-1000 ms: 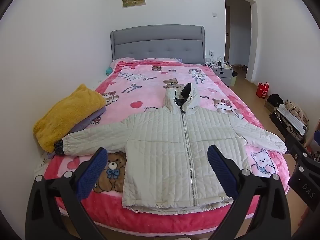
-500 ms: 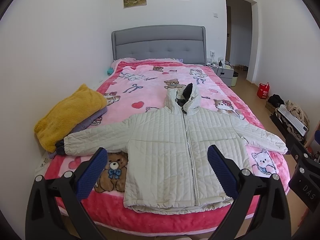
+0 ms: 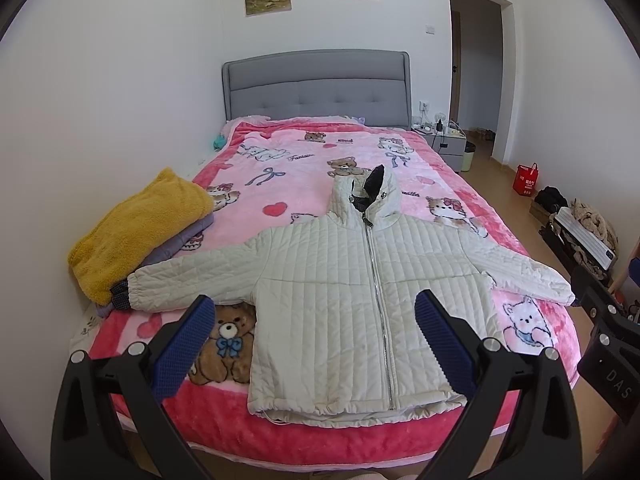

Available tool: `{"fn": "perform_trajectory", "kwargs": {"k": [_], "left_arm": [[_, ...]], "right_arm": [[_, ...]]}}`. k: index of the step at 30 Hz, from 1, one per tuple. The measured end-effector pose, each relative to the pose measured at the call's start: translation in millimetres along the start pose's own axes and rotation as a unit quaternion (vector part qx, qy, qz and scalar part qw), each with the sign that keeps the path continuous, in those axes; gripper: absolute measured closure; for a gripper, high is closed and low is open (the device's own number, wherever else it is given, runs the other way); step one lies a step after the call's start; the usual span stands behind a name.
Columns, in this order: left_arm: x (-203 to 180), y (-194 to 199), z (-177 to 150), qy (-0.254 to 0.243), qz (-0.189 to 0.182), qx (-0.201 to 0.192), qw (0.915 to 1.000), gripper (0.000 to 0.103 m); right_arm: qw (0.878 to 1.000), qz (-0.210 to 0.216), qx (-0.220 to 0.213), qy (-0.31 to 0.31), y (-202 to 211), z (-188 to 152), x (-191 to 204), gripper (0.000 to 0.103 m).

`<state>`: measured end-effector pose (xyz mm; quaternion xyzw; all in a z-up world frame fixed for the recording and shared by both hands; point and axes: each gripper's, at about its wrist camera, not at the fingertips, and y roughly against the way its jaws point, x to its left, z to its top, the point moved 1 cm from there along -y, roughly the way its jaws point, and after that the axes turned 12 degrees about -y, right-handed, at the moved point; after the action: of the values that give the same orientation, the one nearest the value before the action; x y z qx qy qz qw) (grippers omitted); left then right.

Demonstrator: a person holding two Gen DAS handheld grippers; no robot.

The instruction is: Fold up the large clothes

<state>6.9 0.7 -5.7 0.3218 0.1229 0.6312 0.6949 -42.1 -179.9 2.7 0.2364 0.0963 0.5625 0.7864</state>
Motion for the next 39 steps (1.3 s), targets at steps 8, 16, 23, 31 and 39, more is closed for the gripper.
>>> {"fn": "perform_trajectory", "kwargs": {"k": [8, 16, 23, 31, 39], "left_arm": [[4, 3, 1, 0.000, 0.000, 0.000, 1.0000, 0.005], [4, 2, -1, 0.002, -0.001, 0.002, 1.0000, 0.005], [12, -10, -9, 0.017, 0.005, 0.007, 0.9998, 0.005], [39, -34, -18, 0.028, 0.050, -0.006, 0.9983, 0.005], [150, -121, -27, 0.133, 0.104, 0.018, 0.9856, 0.005]], "right_arm": [[1.000, -0.001, 0.001, 0.003, -1, 0, 1, 0.008], [1.000, -0.001, -0.001, 0.004, 1, 2, 3, 0.008], [1.000, 0.002, -0.002, 0.005, 0, 3, 4, 0.008], [0.999, 0.045, -0.005, 0.019, -20, 5, 32, 0.008], [0.991, 0.128, -0.009, 0.033, -90, 21, 112, 0.008]]}}
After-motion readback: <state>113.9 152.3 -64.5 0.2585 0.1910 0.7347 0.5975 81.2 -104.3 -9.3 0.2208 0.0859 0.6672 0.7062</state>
